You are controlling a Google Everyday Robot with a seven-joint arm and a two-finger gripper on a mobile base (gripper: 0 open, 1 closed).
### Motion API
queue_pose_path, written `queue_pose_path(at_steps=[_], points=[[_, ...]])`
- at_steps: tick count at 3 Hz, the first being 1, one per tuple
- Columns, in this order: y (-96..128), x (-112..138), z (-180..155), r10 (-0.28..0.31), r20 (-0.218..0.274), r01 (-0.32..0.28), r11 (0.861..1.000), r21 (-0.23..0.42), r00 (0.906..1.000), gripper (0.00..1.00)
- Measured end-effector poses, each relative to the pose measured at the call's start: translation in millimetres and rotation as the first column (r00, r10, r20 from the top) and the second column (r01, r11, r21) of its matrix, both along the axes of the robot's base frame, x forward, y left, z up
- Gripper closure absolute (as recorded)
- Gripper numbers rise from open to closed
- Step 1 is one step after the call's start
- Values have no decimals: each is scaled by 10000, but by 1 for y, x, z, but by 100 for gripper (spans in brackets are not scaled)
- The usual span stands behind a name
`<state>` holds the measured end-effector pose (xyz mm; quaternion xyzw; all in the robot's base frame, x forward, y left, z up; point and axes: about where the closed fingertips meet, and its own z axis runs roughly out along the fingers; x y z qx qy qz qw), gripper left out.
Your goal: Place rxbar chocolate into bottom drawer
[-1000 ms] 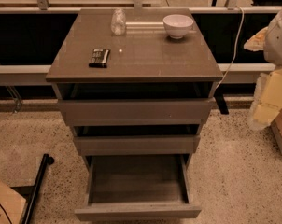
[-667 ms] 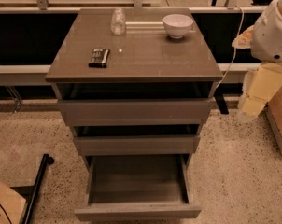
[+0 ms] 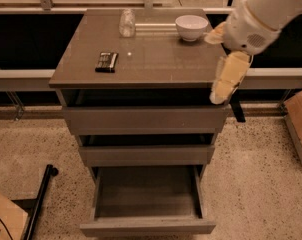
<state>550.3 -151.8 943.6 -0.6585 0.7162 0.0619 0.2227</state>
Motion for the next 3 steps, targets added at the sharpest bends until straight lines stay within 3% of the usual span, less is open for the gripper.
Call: queue_pose_path(at_steps=[2,3], points=[[-1,9,-6,-255,-56,257,9989,392,9997,0],[13,31,-5,-372,316,338,9941,1030,9988,0]])
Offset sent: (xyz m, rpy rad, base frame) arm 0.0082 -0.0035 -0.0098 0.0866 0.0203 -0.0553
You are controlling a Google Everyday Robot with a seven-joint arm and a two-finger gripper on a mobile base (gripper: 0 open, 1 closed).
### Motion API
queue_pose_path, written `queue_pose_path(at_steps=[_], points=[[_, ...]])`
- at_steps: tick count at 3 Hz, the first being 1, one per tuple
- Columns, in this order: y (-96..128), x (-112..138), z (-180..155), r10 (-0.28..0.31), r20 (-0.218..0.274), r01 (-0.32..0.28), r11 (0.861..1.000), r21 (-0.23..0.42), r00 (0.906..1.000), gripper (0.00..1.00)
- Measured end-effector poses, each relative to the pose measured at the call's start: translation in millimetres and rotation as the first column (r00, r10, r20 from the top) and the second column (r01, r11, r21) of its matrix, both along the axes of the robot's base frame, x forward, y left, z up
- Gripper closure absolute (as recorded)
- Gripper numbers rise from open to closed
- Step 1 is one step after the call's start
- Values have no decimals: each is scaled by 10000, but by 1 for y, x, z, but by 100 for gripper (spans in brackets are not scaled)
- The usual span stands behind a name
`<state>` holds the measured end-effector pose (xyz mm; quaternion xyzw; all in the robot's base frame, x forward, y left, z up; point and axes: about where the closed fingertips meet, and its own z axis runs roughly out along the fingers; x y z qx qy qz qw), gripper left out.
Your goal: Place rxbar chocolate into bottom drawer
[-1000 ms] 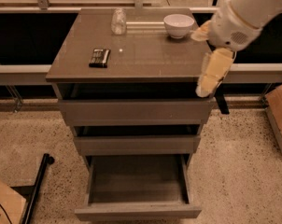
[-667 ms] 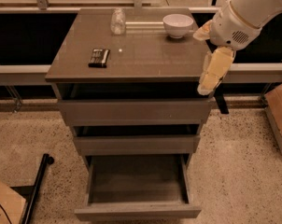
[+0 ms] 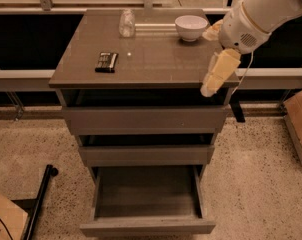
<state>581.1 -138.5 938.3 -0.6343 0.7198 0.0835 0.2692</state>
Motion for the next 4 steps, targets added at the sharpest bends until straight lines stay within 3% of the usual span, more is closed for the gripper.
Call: queue_pose_path(at_steps=[1,2,4], points=[[31,60,-1,182,752,-283,9904,1356,9970,0],[55,101,-12,404,941,-595,9758,2102,9947,0],[106,167,-52,68,682,-266,9554,2941,9976,0]])
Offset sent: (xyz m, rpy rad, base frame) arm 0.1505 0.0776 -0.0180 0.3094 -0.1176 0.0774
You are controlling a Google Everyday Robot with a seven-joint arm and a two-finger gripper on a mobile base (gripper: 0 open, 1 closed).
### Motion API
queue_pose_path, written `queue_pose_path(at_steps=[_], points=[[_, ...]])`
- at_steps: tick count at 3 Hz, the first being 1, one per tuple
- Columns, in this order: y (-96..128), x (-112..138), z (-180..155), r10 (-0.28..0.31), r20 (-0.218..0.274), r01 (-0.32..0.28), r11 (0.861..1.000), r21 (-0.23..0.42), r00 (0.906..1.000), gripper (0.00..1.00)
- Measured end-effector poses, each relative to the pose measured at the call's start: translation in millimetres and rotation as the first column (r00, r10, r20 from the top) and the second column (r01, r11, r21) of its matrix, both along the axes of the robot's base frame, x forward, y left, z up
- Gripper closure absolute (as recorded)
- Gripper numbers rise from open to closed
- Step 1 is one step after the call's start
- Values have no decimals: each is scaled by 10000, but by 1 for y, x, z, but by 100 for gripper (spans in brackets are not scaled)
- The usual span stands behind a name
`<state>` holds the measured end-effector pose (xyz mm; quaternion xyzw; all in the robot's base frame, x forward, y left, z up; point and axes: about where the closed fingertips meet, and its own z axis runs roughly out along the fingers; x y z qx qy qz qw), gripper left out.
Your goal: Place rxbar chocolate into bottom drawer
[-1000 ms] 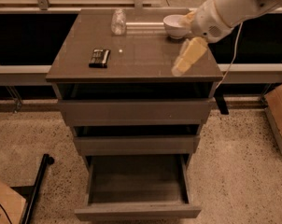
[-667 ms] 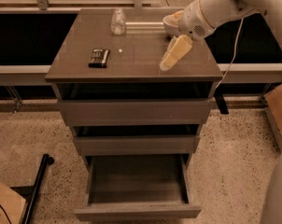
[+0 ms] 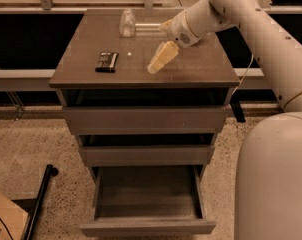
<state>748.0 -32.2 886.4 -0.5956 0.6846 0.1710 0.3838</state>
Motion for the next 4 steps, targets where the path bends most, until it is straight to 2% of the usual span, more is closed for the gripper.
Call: queue_pose_path(at_steps=[1,2,4], points=[[31,15,-18,86,-376,-75,9996,288,9993,0],[66,17,-30,418,-778,-358,9964,762,9961,0],[71,18,-35,326,-833,-260,9966,788,9960,0]])
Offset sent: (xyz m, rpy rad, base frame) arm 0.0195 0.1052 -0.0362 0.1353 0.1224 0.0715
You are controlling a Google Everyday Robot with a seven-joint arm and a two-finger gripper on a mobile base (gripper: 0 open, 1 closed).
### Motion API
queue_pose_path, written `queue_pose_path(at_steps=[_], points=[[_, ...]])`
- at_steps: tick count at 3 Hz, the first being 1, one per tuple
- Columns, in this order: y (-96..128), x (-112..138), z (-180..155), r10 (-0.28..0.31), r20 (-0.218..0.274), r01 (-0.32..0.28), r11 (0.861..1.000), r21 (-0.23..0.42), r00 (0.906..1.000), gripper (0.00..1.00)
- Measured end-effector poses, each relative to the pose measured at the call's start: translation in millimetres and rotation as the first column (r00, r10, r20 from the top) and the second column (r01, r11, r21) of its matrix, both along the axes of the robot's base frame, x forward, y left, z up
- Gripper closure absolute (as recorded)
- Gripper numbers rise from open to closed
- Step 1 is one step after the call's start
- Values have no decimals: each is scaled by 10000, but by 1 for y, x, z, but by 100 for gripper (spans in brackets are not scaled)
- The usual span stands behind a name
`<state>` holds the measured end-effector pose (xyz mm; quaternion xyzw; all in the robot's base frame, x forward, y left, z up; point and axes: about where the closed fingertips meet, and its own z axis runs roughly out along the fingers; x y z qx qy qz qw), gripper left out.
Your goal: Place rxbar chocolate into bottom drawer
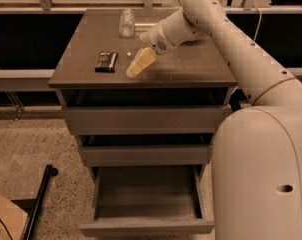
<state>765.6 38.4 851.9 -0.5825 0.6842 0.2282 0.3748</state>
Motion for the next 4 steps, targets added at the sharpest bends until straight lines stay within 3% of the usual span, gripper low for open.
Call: queue_pose_path(at_steps=[2,4], points=[[60,11,-8,593,72,-597,9943,889,9982,0],[106,15,-25,1024,-355,-959,9836,1526,9941,0]])
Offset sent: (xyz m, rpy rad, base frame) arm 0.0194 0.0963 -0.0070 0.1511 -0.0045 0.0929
